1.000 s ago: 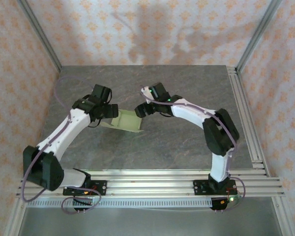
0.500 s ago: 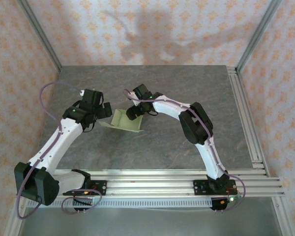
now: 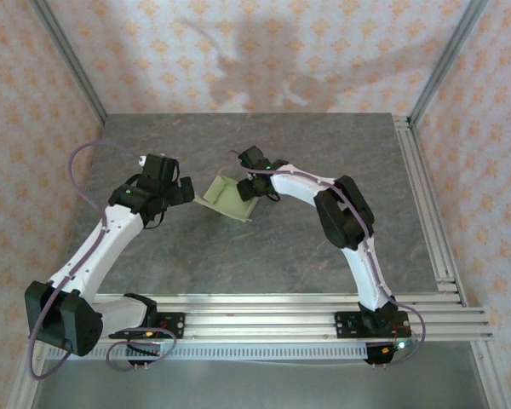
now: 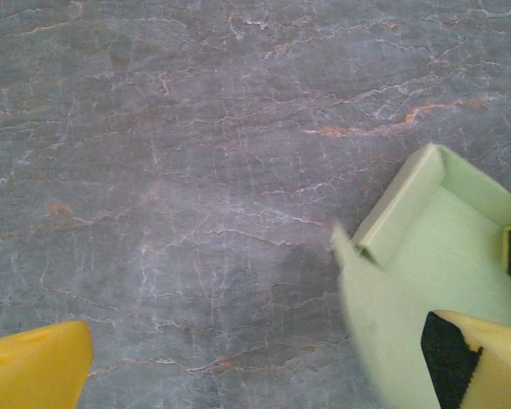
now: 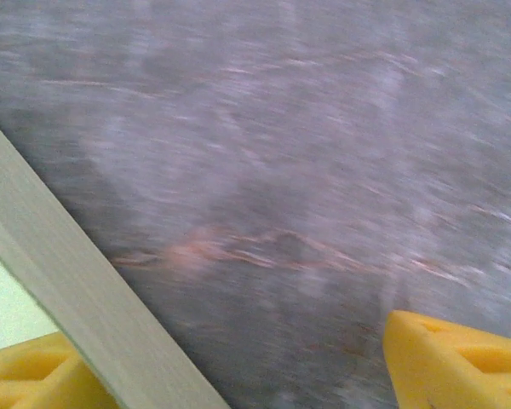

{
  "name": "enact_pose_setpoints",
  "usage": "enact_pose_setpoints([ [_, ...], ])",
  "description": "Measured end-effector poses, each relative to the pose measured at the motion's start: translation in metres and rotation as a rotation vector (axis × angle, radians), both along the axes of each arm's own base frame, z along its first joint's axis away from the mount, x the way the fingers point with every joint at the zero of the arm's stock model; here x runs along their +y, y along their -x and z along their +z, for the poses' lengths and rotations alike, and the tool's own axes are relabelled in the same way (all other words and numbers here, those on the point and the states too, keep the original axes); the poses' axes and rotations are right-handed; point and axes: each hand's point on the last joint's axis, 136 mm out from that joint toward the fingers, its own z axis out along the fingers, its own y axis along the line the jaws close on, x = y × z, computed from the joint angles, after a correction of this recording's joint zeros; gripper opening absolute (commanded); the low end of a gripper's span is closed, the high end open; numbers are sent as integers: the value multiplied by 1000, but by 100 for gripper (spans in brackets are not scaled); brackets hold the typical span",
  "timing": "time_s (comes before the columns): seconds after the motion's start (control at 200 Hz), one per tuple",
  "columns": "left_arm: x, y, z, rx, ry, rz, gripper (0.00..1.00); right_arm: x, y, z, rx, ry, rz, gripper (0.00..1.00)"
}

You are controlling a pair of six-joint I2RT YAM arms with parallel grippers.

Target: Fold the paper box

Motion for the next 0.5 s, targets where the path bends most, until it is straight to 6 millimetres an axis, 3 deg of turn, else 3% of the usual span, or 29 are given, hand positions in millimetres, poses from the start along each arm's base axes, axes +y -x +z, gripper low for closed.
enact_pose_setpoints([
  [0.265, -2, -3, 2, -17, 8, -3, 100, -72, 5, 10, 12, 10, -242, 72],
  [0.501, -4, -6, -1, -26, 19, -8, 100, -92, 35, 35, 3, -22, -284, 72],
])
